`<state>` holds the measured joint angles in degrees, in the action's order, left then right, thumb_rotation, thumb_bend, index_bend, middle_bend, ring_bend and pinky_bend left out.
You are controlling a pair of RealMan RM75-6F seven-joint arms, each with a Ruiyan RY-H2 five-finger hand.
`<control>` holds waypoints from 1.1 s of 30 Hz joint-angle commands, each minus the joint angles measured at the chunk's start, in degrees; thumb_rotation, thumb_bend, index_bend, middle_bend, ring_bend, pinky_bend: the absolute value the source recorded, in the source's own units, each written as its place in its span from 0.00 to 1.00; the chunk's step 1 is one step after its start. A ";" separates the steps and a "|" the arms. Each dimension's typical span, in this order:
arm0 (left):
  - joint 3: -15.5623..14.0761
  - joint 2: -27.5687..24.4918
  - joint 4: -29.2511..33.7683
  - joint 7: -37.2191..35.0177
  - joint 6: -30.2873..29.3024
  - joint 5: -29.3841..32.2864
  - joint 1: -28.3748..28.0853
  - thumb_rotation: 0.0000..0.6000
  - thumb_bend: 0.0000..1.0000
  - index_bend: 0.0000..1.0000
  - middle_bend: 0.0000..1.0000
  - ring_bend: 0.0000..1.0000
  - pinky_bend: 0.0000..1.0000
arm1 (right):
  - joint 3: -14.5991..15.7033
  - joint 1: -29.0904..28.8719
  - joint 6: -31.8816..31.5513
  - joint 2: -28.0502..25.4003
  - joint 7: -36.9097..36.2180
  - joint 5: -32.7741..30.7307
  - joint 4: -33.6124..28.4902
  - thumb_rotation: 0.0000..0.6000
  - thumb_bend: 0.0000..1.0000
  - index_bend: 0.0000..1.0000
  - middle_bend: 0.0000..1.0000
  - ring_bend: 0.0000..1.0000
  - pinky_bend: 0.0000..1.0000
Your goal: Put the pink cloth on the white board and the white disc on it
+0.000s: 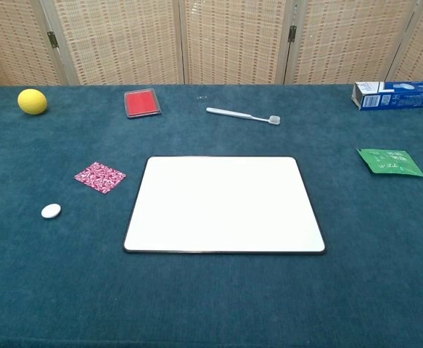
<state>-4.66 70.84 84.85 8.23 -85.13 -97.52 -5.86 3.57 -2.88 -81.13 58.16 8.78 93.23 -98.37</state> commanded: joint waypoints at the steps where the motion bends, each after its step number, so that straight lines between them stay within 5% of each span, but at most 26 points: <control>1: 0.02 0.18 -0.19 0.24 1.04 0.47 -0.40 1.00 0.21 0.00 0.40 0.25 0.33 | -0.12 -0.13 0.21 -0.08 -0.07 -0.23 0.02 1.00 0.19 0.00 0.00 0.00 0.00; 12: -0.19 -0.87 1.89 2.64 0.57 -1.20 -0.82 1.00 0.21 0.00 0.43 0.26 0.33 | 0.66 0.08 -0.41 -0.60 -1.40 1.52 -0.03 1.00 0.19 0.00 0.00 0.00 0.00; 14: 1.02 -2.21 3.05 4.23 2.54 -0.62 -2.57 1.00 0.21 0.05 0.66 0.43 0.35 | 0.63 -0.02 0.00 -0.59 -1.44 1.13 0.05 1.00 0.19 0.00 0.00 0.00 0.00; 16: 2.07 -3.10 3.55 3.08 4.89 -0.74 -4.99 1.00 0.21 0.19 0.95 0.74 0.46 | 0.46 -0.27 0.58 -0.54 -1.36 0.62 0.09 1.00 0.19 0.00 0.00 0.00 0.00; 17: 2.55 -3.45 3.37 2.03 6.07 -0.98 -6.29 1.00 0.21 0.24 0.99 0.81 0.51 | 0.35 -0.43 0.89 -0.49 -1.23 0.35 0.11 1.00 0.19 0.00 0.00 0.00 0.00; 21: 4.99 -4.61 2.87 -2.17 13.47 -0.39 -12.96 1.00 0.21 0.41 1.00 0.97 0.62 | -0.22 -1.11 1.85 0.04 -0.36 -0.40 0.06 1.00 0.19 0.00 0.00 0.00 0.00; 26: 6.47 -8.27 7.84 -6.92 27.84 4.67 -21.05 1.00 0.23 0.40 1.00 1.00 0.72 | -0.68 -1.94 4.21 0.74 1.10 -2.70 0.02 1.00 0.19 0.00 0.00 0.00 0.00; 33: 9.70 -6.29 8.79 -4.30 35.13 10.31 -27.03 1.00 0.23 0.37 1.00 1.00 0.88 | -1.10 -2.44 5.42 1.35 2.65 -4.51 -0.20 1.00 0.19 0.00 0.00 0.00 0.00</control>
<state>3.72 64.27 92.83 3.74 -51.83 -88.97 -31.12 2.53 -5.24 -75.84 59.44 11.32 88.86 -98.55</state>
